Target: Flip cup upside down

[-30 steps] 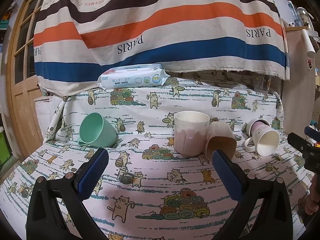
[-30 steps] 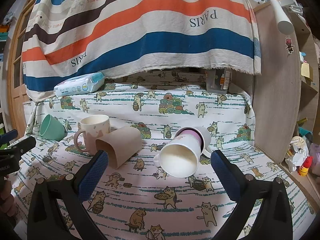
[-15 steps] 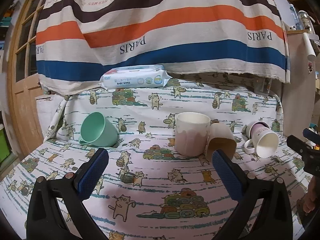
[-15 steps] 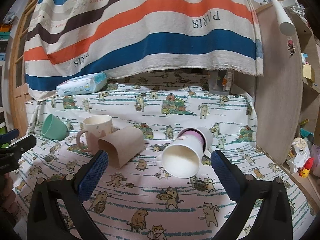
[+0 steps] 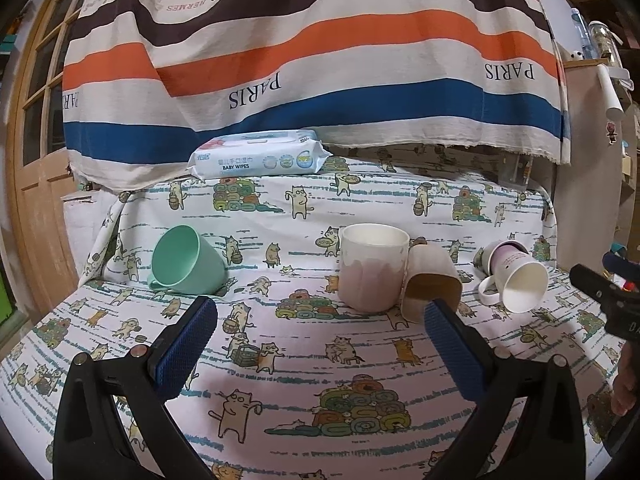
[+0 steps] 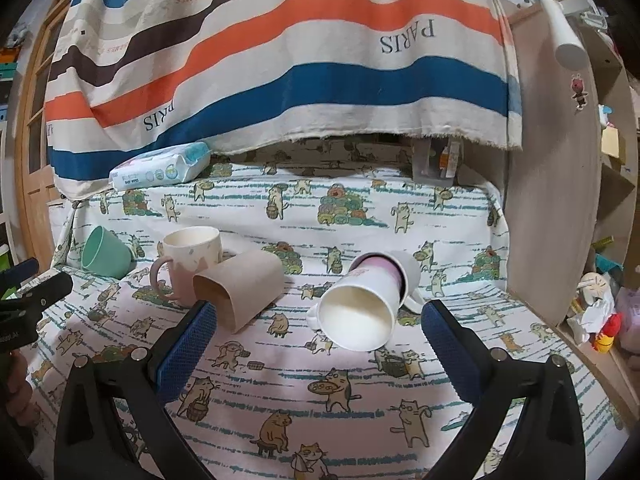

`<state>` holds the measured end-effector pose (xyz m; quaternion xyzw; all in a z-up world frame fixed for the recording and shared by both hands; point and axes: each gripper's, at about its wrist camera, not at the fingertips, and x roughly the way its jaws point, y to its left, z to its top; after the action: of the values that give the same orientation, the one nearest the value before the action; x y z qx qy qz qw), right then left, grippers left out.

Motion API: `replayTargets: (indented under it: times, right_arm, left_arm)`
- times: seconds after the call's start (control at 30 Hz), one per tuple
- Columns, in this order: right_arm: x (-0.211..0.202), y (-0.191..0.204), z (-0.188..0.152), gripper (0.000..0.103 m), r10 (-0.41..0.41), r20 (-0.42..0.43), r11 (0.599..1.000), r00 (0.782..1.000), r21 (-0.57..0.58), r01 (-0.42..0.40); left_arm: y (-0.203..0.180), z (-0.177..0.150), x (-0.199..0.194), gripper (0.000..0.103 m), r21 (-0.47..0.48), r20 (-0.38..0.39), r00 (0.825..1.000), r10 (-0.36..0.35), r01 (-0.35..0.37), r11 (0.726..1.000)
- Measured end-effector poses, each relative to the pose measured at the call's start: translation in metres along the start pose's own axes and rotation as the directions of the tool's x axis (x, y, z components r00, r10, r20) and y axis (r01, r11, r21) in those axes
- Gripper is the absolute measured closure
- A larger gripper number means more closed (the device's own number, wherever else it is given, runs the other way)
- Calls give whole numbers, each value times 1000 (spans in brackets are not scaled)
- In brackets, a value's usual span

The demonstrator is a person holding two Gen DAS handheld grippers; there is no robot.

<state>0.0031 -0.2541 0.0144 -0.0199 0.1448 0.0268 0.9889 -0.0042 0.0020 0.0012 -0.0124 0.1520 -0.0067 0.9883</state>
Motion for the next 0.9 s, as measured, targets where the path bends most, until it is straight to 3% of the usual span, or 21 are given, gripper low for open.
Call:
replayTargets:
  times: [0.27, 0.77, 0.83, 0.9]
  right_arm:
    - [-18, 2, 11, 0, -116, 60, 993, 991, -24, 118]
    - [-29, 1, 18, 0, -47, -2, 999, 999, -2, 47]
    - [-30, 2, 17, 0, -53, 5, 999, 999, -2, 53]
    - [-33, 3, 17, 0, -54, 13, 999, 998, -4, 54]
  left_arm:
    - [2, 1, -2, 0, -16, 9, 999, -52, 52, 999]
    - [0, 1, -7, 0, -10, 30, 998, -59, 59, 998]
    - [1, 0, -5, 0, -23, 0, 999, -51, 51, 998]
    - [0, -2, 7, 0, -34, -98, 993, -59, 55, 998]
